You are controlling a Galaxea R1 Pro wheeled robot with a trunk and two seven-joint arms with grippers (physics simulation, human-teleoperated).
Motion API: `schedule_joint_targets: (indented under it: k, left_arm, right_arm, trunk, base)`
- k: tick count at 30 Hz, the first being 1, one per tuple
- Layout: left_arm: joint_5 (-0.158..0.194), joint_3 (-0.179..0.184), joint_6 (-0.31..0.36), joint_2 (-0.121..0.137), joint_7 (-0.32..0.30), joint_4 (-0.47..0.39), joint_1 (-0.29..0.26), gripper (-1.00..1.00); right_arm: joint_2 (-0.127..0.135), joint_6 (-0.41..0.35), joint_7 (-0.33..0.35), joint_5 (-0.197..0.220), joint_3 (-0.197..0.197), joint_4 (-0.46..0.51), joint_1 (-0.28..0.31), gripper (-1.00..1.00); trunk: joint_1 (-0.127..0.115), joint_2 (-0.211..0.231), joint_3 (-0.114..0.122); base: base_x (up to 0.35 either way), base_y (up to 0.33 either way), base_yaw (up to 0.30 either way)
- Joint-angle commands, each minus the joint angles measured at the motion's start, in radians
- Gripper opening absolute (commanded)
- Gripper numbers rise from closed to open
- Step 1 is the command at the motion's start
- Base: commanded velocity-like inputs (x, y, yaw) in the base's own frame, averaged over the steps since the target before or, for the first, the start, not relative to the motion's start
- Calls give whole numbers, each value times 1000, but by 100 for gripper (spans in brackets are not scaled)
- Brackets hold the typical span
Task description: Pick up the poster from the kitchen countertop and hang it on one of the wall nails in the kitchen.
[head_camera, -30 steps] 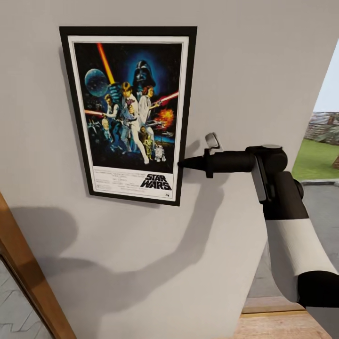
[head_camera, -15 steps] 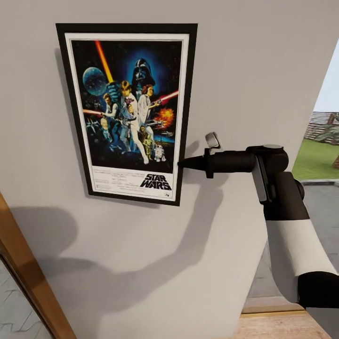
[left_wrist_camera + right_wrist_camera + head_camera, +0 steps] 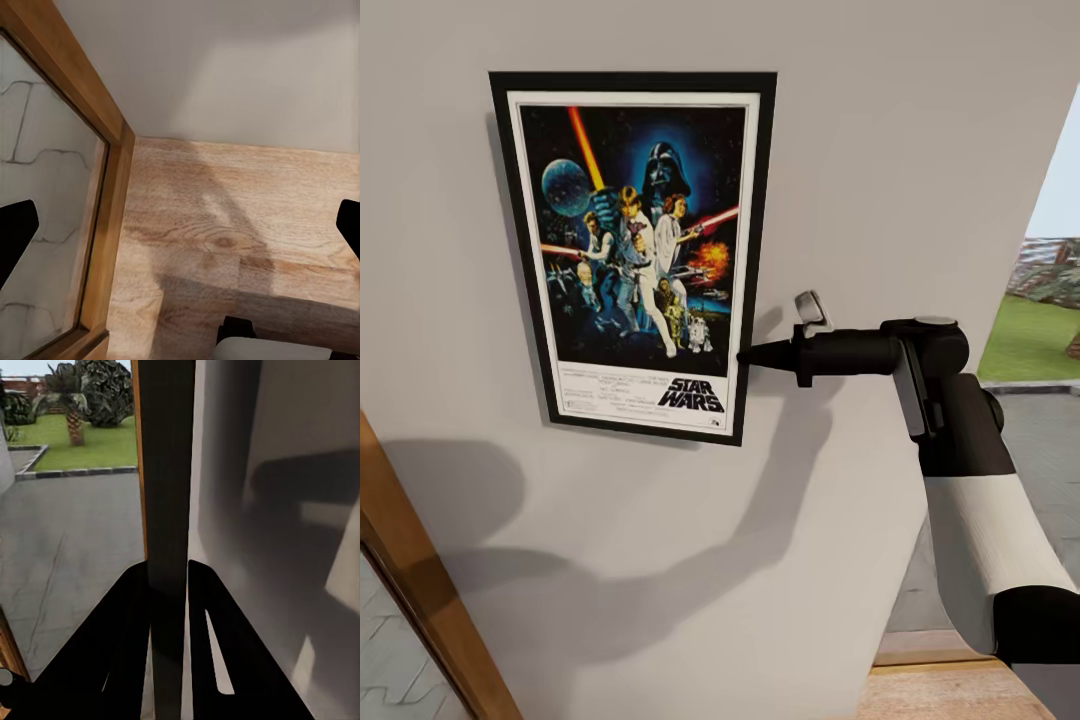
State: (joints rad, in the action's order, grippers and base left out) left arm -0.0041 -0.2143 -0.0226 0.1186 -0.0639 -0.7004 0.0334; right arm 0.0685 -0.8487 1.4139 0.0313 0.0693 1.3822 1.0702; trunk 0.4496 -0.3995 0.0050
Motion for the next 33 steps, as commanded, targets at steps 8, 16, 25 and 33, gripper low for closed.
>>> schedule_joint_targets:
  k: [8,16,25,33]
  left_arm:
    - [0,-4,-2,-1,-7,-1,0,100]
    - [0,-4,-2,-1,-7,-1,0,100]
    - [0,-4,-1,-1,-7,-1,0,100]
    - [-2,-4,-3,-14,-6,-4,0,100]
  right_arm:
    - [1,-13,2,4,1,0,-1,-100]
    - [1,-13,2,4,0,0,-1,-100]
    - [2,-13,2,4,0,0,-1,-100]
    - [1,-16,-3,7,-1,0,-5,-100]
  trunk:
    - [0,-1,0]
    - [0,-1,0]
    - [0,-1,0]
    - [0,-1,0]
  base:
    - [0,0,0]
    - [0,0,0]
    - [0,0,0]
    - [0,0,0]
